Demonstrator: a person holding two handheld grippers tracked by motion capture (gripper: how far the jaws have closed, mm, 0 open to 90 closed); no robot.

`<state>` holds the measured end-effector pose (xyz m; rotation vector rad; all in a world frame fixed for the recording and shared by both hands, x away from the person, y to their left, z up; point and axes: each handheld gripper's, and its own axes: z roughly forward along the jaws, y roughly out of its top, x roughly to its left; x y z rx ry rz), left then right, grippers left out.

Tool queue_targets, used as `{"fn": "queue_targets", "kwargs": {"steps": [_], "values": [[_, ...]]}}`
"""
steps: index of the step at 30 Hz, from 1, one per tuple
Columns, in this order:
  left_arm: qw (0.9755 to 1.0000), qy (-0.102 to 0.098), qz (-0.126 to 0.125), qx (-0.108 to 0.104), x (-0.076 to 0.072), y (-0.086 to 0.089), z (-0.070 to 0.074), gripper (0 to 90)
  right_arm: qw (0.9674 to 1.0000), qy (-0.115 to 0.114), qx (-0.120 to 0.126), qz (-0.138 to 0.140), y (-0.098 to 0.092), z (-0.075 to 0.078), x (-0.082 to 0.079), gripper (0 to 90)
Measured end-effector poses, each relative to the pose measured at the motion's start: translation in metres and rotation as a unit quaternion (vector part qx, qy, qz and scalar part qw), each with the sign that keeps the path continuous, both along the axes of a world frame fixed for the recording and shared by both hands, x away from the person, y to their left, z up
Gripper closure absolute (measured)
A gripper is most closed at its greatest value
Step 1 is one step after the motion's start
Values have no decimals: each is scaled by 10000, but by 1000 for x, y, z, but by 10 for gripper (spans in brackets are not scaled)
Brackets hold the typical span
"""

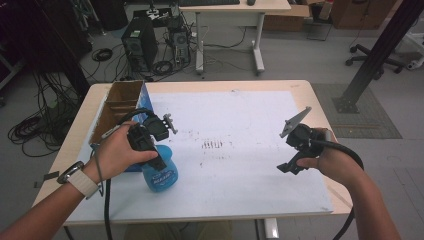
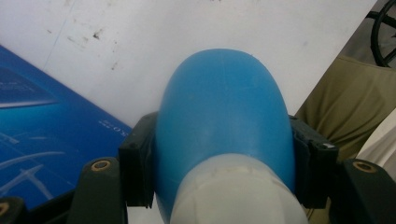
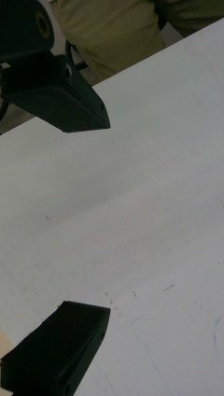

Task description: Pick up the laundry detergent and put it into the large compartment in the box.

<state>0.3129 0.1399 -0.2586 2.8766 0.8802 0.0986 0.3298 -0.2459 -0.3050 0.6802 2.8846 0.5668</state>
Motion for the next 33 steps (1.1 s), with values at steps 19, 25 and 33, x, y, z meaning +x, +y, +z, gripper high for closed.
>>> {"fn": "queue_targets", "kwargs": {"steps": [19,25,33], "values": [[9997,-71,233,41,-2,1,36,372,10000,-35,6,12,1,2,-1,90],[9995,-78,312,38,-2,1,48,372,10000,-33,3,13,1,3,-1,90],[9987,-142,487,15,0,2,65,372,10000,-32,-4,-9,-1,4,-2,90]]}}
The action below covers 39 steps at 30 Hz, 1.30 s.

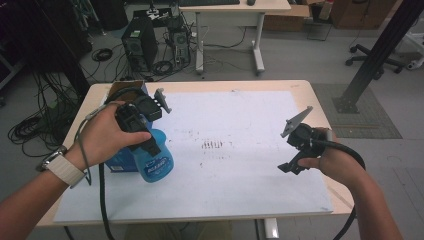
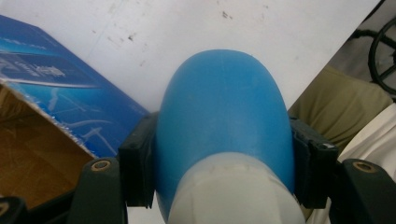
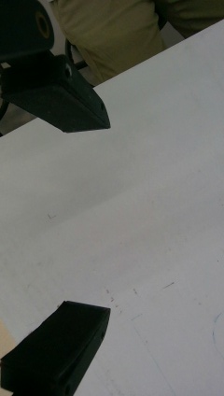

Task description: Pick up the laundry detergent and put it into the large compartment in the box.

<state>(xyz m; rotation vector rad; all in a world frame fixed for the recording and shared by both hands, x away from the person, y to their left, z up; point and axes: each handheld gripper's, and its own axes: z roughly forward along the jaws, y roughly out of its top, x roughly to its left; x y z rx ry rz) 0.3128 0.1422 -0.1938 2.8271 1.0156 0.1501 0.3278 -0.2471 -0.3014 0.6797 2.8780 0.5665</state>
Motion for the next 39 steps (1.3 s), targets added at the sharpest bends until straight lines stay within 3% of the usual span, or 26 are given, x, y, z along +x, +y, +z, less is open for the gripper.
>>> {"fn": "queue_targets", "kwargs": {"steps": [6,11,22,32,39], "values": [[9999,-3,135,58,2,0,13,372,10000,-8,3,-2,-1,1,0,90],[9994,-4,353,-22,7,3,25,372,10000,-20,22,12,0,2,-1,90],[9985,-68,544,-26,12,4,49,373,10000,-17,25,6,0,2,0,90],[9963,-89,851,15,18,8,69,373,10000,-2,41,19,1,0,3,90],[9930,-105,1175,-31,25,14,78,373,10000,4,49,19,1,0,5,90]]}}
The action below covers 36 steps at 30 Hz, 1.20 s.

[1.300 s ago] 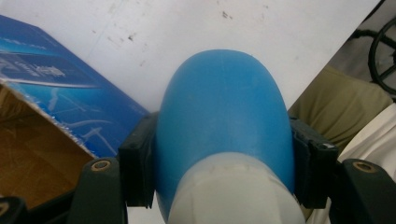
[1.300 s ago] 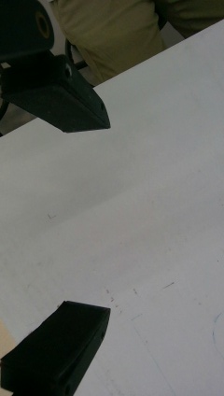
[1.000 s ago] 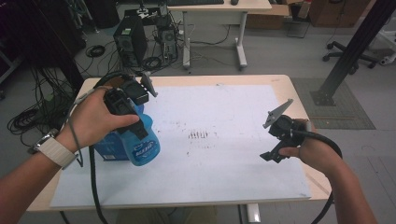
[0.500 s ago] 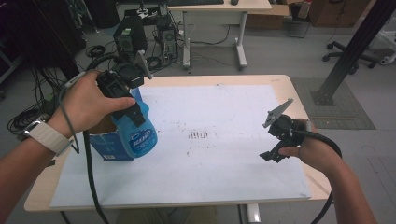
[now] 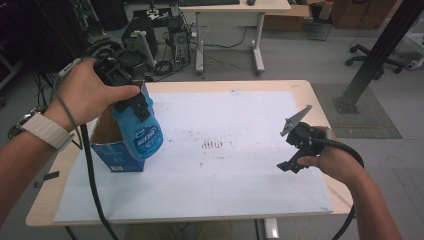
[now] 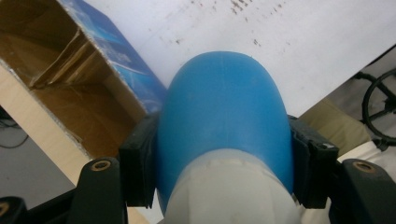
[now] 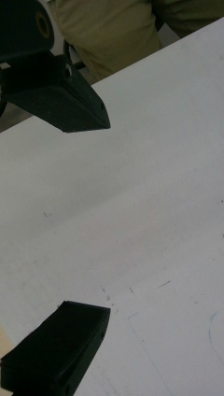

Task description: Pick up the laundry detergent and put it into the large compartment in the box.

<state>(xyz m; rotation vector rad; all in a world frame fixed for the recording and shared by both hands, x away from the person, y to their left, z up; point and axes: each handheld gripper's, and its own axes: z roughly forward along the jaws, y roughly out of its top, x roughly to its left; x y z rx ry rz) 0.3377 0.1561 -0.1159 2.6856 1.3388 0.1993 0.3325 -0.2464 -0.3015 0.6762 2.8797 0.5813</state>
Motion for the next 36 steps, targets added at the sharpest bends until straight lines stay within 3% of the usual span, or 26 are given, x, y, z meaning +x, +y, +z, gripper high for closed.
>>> {"fn": "queue_targets", "kwargs": {"steps": [17,36], "values": [[9978,-51,656,-32,14,10,25,374,10000,6,18,36,0,-1,3,90],[9893,-123,1451,-128,32,37,48,374,10000,8,45,63,1,-3,9,90]]}}
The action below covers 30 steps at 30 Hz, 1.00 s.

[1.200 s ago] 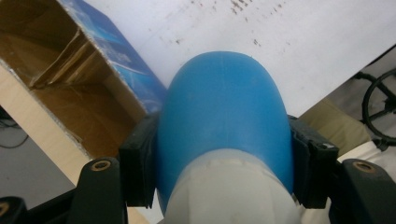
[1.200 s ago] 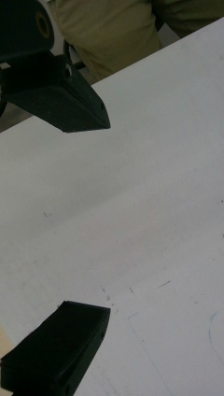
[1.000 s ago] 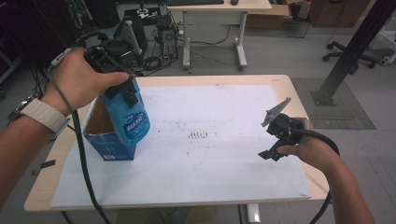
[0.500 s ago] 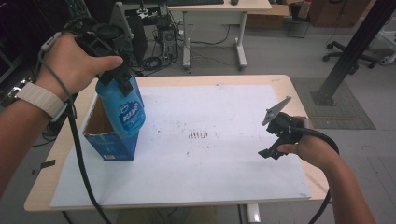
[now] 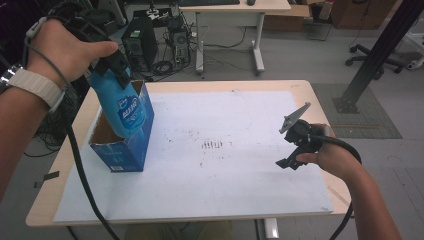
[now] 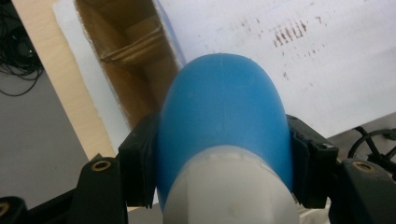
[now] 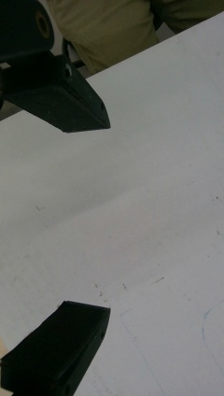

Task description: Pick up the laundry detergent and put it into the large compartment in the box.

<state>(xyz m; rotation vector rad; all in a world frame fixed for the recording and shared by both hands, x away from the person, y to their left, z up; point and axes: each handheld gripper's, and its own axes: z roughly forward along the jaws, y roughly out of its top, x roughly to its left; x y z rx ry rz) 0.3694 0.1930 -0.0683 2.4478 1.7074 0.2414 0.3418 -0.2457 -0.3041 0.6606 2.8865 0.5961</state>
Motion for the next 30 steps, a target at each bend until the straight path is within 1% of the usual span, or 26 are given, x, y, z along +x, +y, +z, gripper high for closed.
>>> {"fn": "queue_targets", "kwargs": {"steps": [4,6,7,14,15,19,20,24,26,30], "values": [[9998,-5,150,-99,4,6,3,374,10000,6,-2,13,1,0,1,90],[9997,-16,243,-102,6,11,5,374,10000,18,-8,4,0,-2,2,90],[9997,-16,243,-102,6,11,5,374,10000,18,-8,4,0,-2,2,90],[9988,-63,481,-101,12,20,8,374,10000,20,-37,13,-1,-1,3,90],[9985,-92,530,-90,13,22,8,374,10000,12,-34,15,-1,-1,4,90],[9981,-88,614,-60,15,26,7,374,10000,19,-32,20,-1,-2,4,90],[9976,-112,683,-44,17,28,6,374,10000,29,-46,14,-1,-2,5,90],[9972,-149,738,-23,19,31,5,374,10000,37,-49,24,-1,-3,5,90],[9965,-185,813,-41,20,33,3,374,10000,44,-47,23,-1,-3,6,90],[9961,-201,862,-39,23,37,-1,374,10000,54,-50,24,0,-4,6,90]]}}
